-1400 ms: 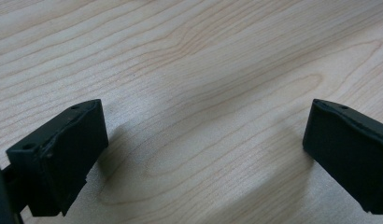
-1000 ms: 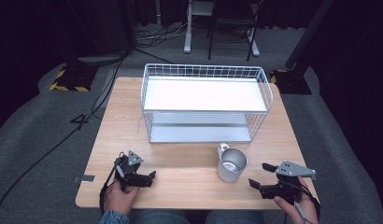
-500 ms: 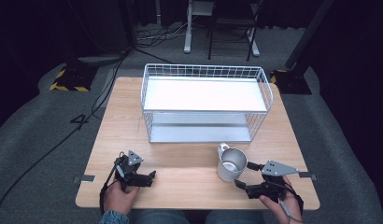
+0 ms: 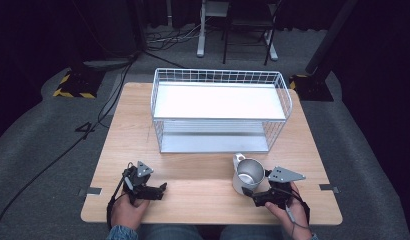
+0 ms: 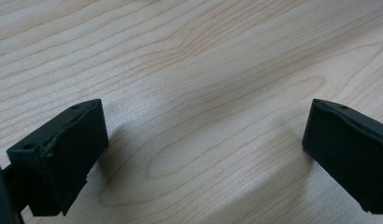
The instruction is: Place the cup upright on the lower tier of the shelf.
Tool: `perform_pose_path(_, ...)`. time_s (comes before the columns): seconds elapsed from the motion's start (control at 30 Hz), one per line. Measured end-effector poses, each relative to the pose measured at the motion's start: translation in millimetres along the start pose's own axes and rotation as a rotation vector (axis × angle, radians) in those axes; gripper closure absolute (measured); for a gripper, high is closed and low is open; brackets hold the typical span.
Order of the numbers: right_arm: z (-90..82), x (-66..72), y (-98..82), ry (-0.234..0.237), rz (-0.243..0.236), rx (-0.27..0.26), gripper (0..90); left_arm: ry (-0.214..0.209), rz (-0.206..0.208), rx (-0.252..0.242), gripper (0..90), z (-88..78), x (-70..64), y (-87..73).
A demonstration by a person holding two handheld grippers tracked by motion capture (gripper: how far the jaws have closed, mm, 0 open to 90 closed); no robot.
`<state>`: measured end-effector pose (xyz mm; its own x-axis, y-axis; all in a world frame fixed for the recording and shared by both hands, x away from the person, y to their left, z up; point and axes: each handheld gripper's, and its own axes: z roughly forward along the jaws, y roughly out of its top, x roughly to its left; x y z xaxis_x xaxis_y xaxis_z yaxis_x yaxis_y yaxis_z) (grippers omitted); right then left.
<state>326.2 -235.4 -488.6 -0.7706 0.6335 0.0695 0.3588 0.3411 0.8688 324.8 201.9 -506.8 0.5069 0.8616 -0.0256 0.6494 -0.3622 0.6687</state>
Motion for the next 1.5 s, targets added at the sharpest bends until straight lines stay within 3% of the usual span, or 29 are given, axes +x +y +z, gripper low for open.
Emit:
perform_pose_path(0.33, 17.7, -0.1, -0.4, -0.008, 0.028, 0.001, 5.2, 0.001, 0.000, 0.001, 0.5, 0.0, 0.0, 0.1)
perform_pose_path(0.63, 21.2, 0.3, -2.1, -0.014, 0.050, 0.006, 5.6, 0.001, 0.000, 0.001, 0.5, -0.1, 0.1, 0.1)
perform_pose_path(0.97, 18.7, 3.2, -0.4, -0.044, -0.004, -0.011, 8.3, 0.001, -0.001, 0.001, 0.5, 0.0, 0.1, 0.1)
perform_pose_path(1.13, 18.7, 3.2, 0.5, -0.044, -0.006, -0.015, 8.5, 0.001, -0.001, 0.001, 0.5, 0.0, 0.1, 0.1)
perform_pose_path(1.5, 25.6, 6.1, 21.8, -0.024, -0.034, -0.024, 8.5, 0.001, -0.002, 0.001, 0.5, 0.1, 0.1, 0.2)
